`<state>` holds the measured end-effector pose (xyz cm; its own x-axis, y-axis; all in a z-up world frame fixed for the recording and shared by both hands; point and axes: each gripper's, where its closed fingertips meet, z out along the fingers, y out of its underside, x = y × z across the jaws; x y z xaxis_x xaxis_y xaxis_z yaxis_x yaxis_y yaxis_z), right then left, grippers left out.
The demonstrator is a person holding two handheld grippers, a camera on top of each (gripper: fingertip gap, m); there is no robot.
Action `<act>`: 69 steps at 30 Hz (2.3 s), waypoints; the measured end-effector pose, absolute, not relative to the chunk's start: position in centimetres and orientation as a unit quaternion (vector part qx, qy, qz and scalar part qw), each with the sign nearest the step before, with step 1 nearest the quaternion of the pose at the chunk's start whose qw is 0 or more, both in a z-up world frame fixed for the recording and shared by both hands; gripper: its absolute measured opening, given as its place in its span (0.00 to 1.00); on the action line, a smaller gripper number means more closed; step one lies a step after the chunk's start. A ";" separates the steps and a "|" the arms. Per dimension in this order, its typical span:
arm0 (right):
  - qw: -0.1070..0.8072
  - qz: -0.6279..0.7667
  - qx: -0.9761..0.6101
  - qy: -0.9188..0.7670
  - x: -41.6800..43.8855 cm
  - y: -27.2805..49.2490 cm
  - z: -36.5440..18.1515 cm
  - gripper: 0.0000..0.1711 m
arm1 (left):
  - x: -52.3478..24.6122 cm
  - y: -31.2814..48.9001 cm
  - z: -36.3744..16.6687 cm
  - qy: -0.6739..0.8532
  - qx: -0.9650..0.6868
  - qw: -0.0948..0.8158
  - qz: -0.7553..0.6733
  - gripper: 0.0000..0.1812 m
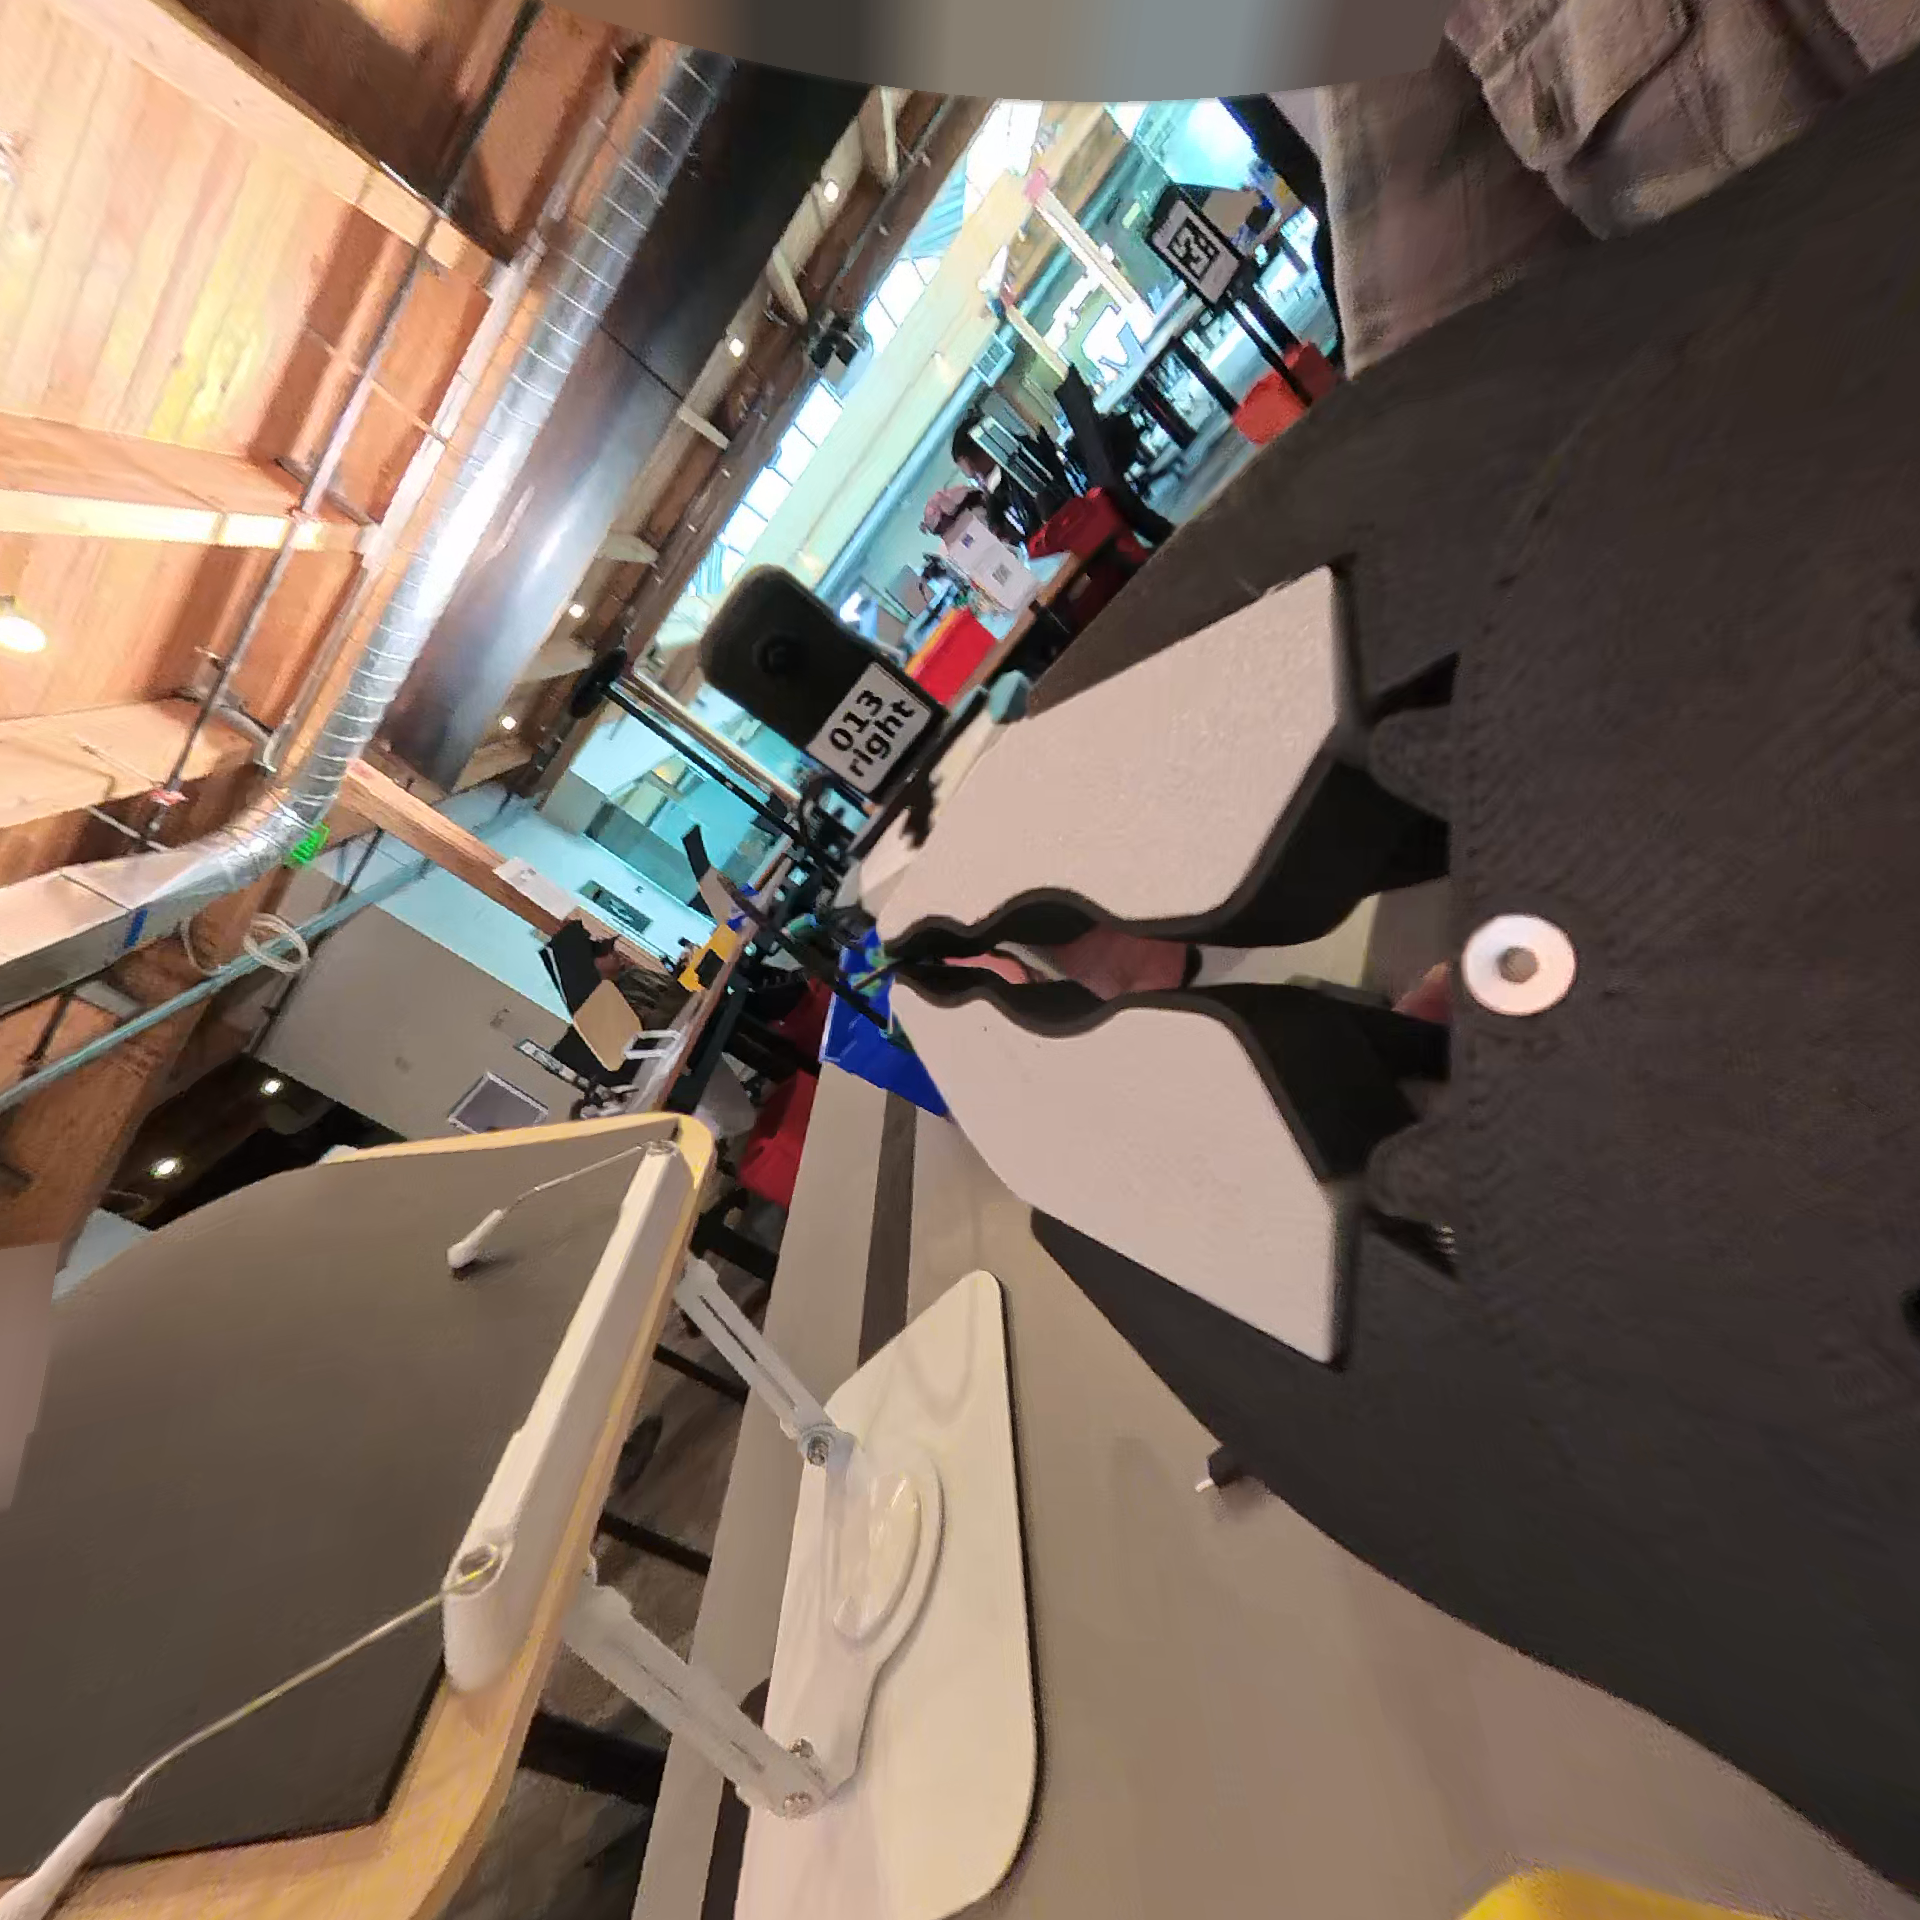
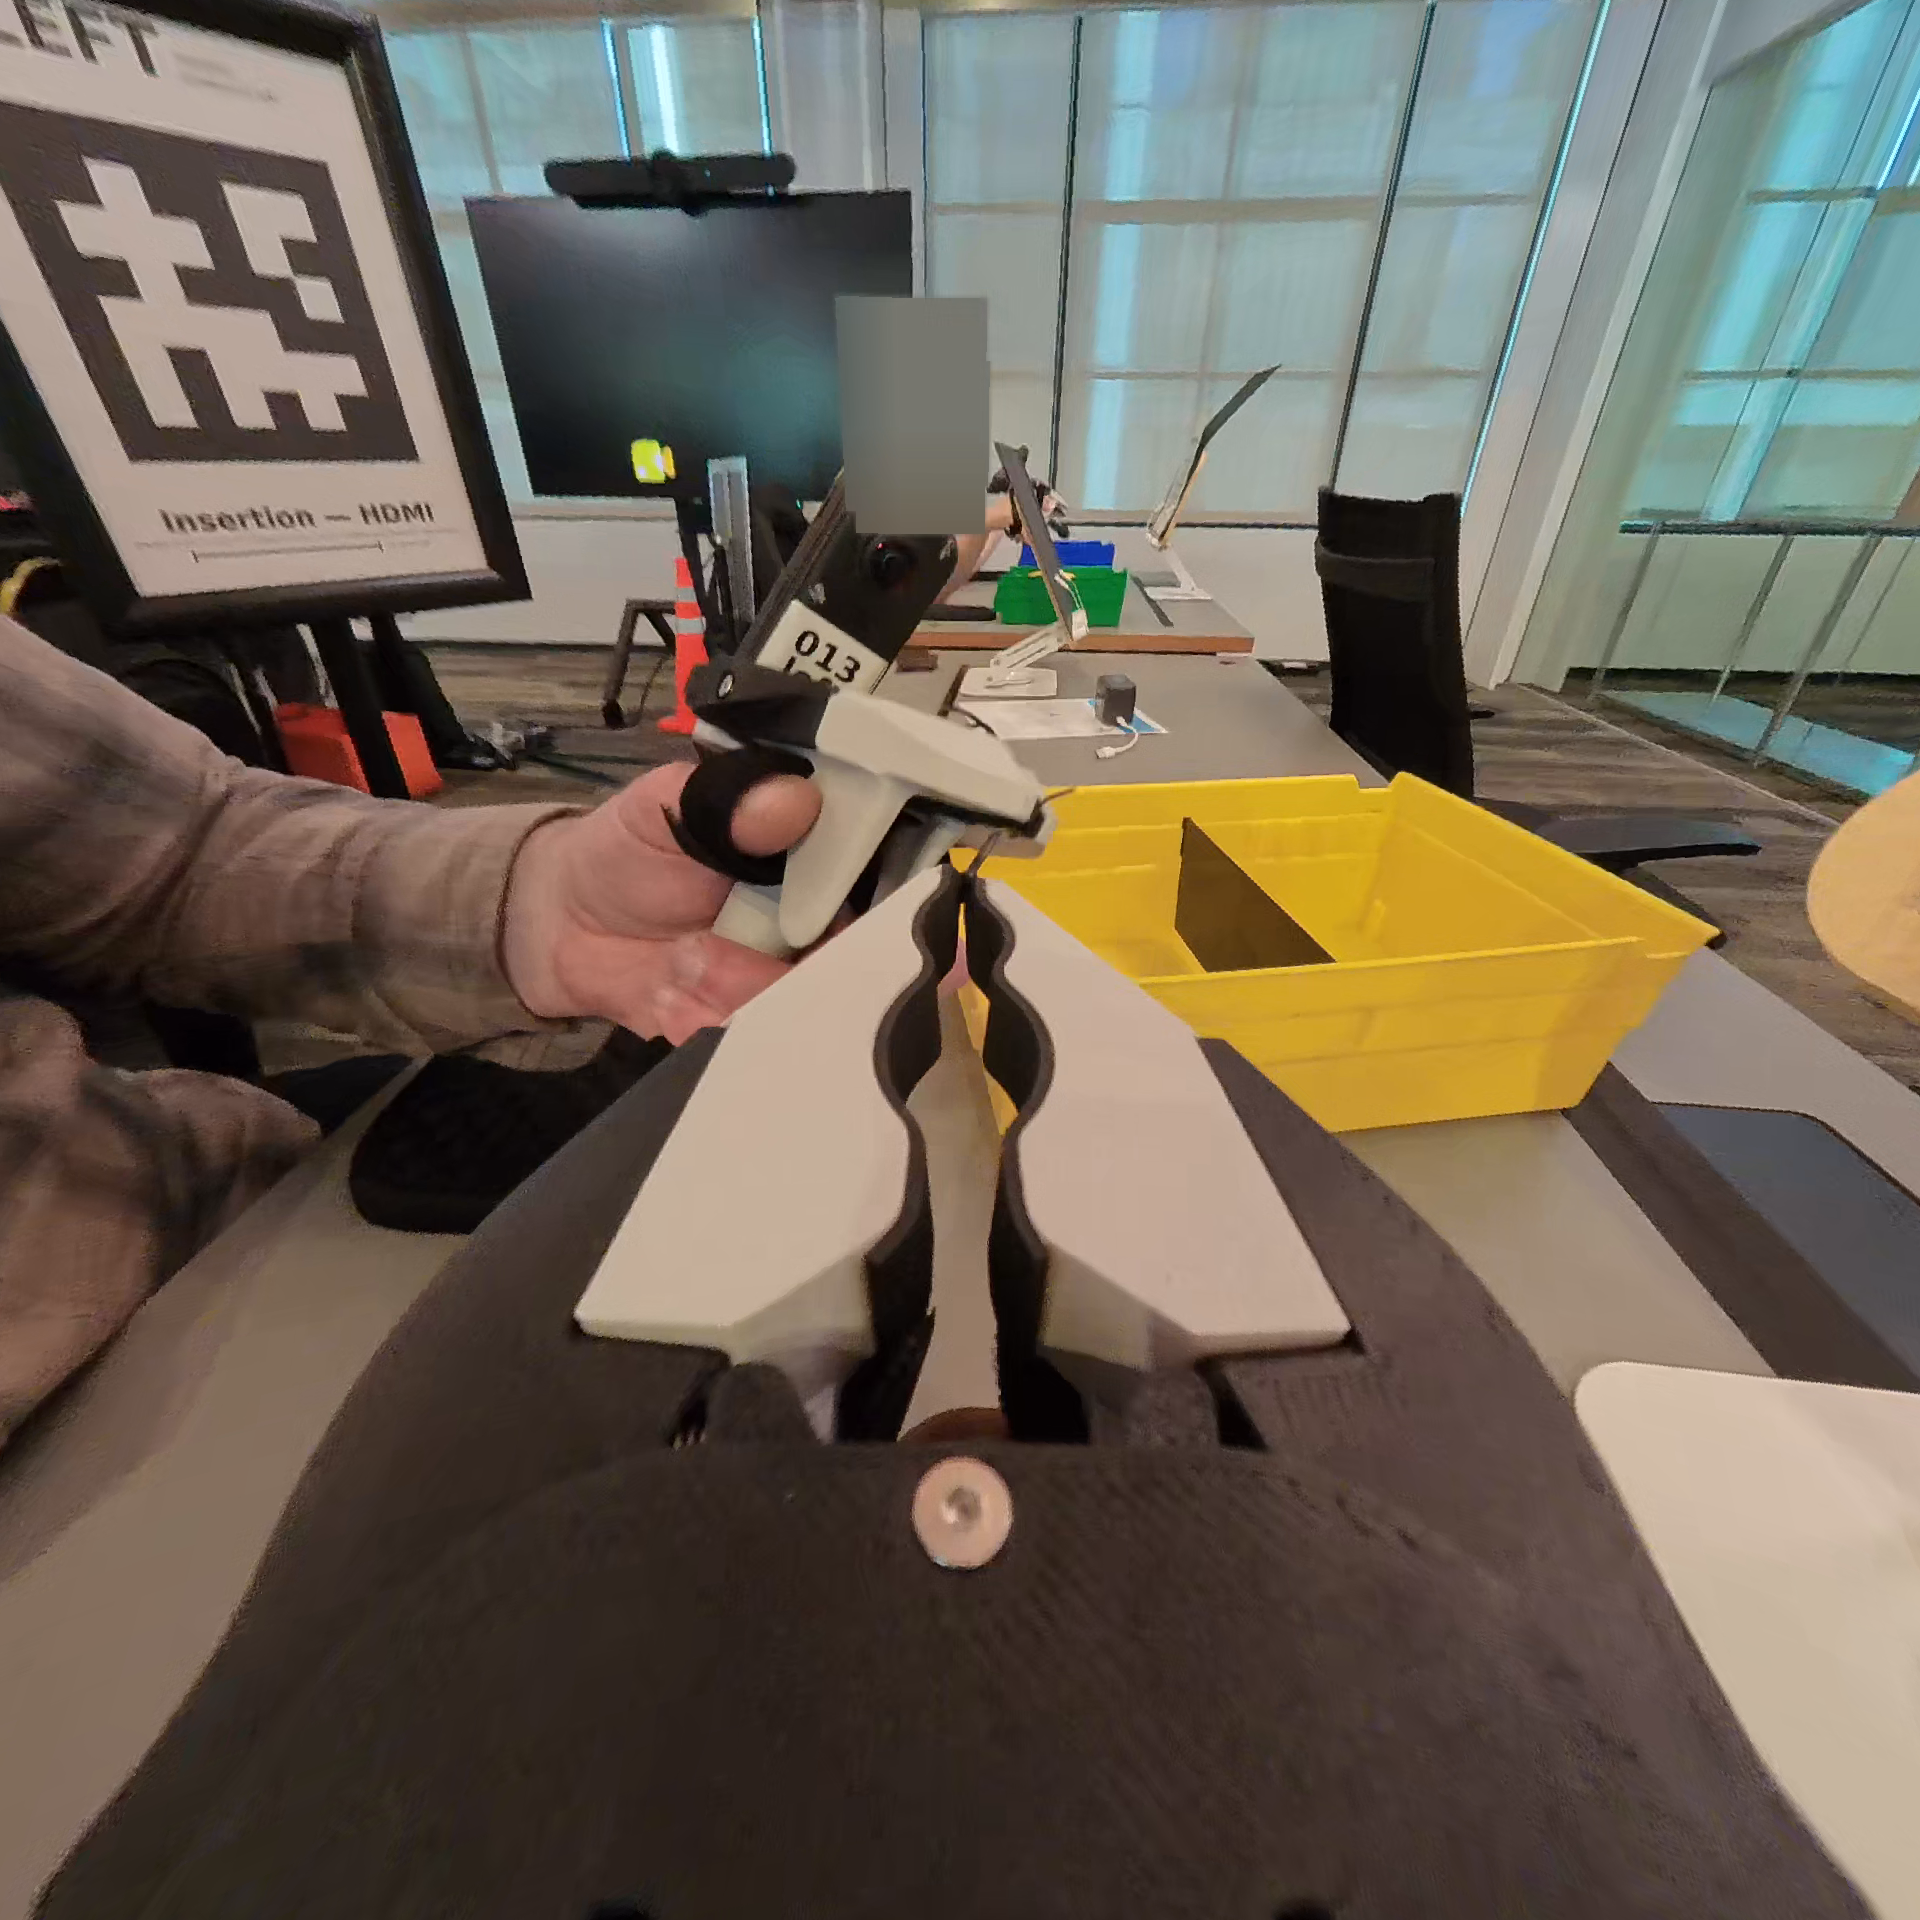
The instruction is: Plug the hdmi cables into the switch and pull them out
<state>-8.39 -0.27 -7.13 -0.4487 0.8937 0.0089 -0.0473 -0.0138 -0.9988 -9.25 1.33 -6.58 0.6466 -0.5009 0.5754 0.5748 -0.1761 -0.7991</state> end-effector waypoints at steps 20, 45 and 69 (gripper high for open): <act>0.261 0.759 -0.345 -0.487 -6.7 0.5 -5.4 0.00 | -7.6 1.5 -7.4 0.228 -0.673 0.689 0.144 0.06; 0.141 0.611 -0.434 -0.646 -6.1 -2.2 -11.0 0.00 | -5.8 -1.4 -13.9 0.595 -0.524 0.478 0.378 0.00; 0.110 0.544 -0.404 -0.727 -2.5 -2.2 -13.5 0.00 | -4.2 0.1 -14.7 0.541 -0.669 0.494 0.125 0.05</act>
